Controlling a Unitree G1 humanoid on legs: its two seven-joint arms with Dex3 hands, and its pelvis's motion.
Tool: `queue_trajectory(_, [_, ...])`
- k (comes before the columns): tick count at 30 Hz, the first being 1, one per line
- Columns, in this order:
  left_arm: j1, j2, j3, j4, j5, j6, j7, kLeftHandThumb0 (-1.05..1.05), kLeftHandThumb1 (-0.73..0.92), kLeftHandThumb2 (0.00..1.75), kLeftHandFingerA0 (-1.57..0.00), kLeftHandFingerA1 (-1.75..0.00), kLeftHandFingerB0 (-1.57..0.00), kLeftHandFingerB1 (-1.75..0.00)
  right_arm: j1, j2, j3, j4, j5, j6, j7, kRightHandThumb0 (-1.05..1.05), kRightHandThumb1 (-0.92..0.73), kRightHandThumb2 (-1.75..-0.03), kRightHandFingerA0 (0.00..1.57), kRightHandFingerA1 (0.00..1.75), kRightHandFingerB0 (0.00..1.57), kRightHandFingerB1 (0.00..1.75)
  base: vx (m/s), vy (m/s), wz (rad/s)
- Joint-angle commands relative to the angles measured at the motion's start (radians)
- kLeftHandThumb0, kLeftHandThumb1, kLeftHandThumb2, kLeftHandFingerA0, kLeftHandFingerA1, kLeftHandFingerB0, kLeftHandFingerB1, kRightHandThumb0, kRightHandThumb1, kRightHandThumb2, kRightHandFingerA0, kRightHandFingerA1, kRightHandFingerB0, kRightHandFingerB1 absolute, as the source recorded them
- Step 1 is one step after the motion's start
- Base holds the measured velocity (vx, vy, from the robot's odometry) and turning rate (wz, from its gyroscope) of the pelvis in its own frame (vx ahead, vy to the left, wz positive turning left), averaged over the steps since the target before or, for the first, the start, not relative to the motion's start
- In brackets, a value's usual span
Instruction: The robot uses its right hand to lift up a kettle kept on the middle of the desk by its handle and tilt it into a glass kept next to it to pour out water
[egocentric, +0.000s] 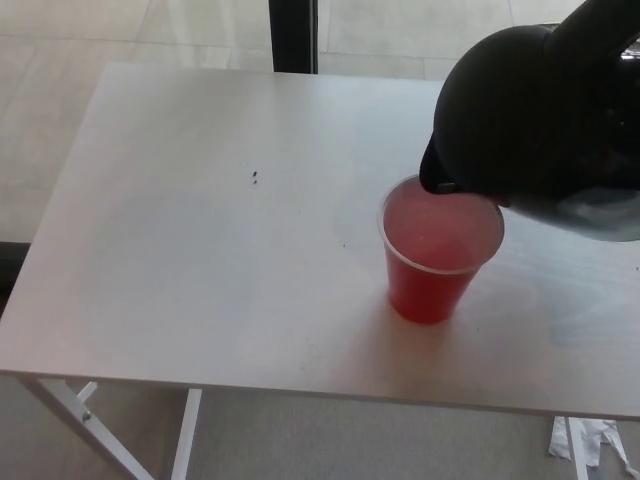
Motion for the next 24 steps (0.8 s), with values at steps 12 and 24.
queue_trajectory(12, [-0.01, 0.025, 0.008, 0.009, -0.01, 0.023, -0.001, -1.05, 0.77, 0.85, -0.56, -0.78, -0.33, -1.28, -0.139, -0.005, 0.016, 0.111, -0.016, -0.18, -0.059, -0.05, -0.48, -1.2, 0.93, 1.74, 0.82, 1.45, 0.0, 0.0, 0.0])
queue_trajectory(24, [-0.018, 0.036, 0.004, 0.009, -0.006, 0.021, -0.005, -1.05, 0.76, 0.85, -0.55, -0.78, -0.37, -1.26, -0.224, 0.006, 0.044, 0.151, -0.037, -0.238, -0.046, -0.26, -0.56, -1.13, 1.19, 1.37, 0.88, 1.15, 0.0, 0.0, 0.0])
